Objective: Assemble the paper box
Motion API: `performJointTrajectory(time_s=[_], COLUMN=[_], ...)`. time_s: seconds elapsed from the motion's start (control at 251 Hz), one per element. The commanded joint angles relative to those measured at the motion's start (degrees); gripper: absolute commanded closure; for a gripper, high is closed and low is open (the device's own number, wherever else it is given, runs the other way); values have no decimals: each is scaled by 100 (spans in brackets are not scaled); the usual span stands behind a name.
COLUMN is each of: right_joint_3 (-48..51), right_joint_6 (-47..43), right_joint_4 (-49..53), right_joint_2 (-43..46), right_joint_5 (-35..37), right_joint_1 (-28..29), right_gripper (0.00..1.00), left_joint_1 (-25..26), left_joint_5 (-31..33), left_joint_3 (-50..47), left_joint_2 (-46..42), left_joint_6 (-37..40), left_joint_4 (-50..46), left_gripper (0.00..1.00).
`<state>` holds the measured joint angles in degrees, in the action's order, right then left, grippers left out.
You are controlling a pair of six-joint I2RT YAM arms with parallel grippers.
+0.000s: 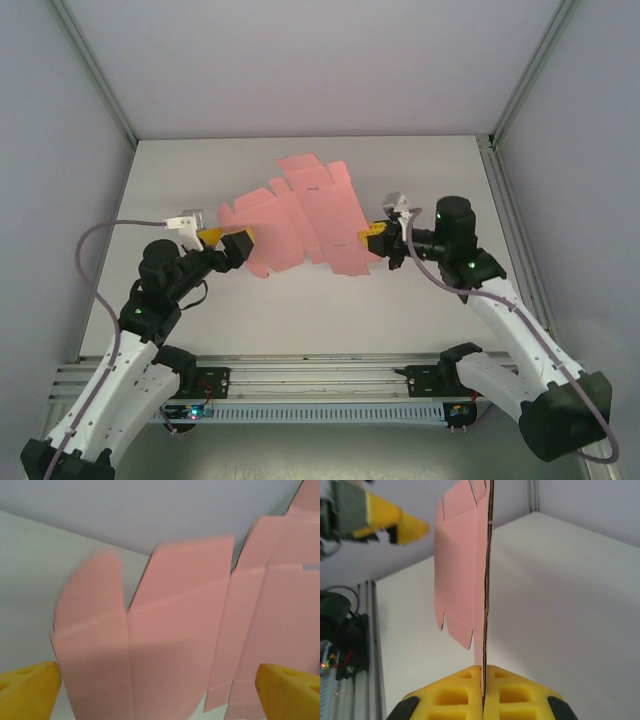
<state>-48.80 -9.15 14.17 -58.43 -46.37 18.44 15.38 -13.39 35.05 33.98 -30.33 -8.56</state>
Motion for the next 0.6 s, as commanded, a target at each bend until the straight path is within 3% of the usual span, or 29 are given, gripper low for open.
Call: performJointTrajectory(time_s=[0.0,0.104,0.223,0.331,0.395,0.495,0.595], right_joint_3=[-852,-1715,-2456,-2962,-2921,-1984,-1243], right_joint_6=[-1925,-2702,-2710,-2950,-3103,-4040,-4846], right_joint_4=[2676,3753,3639,3292,2562,415,-1020], right_joint_2=[-668,-1556,-2655,-3460,-3698,-3804,-3818], right_joint_5=[583,879,2707,3805,4828,6416,6419], right_joint_1=[124,248,693,941,1179,1618,1837], right_gripper=[100,100,100,100,100,100,100], left_joint_1=[19,18,16,17,13,9,-66], left_joint_5=[1278,1538,1366,1196,1154,1392,1573], left_joint_3=[696,1022,1232,1237,1220,1229,1255], left_joint_2=[-122,103,774,1351,1627,1995,2372], left_joint_6=[260,-9,-118,-149,-93,-58,-59], left_joint_4=[-1363,-1483,-1456,-1339,-1271,-1302,-1291], left_gripper=[0,0,0,0,0,0,0])
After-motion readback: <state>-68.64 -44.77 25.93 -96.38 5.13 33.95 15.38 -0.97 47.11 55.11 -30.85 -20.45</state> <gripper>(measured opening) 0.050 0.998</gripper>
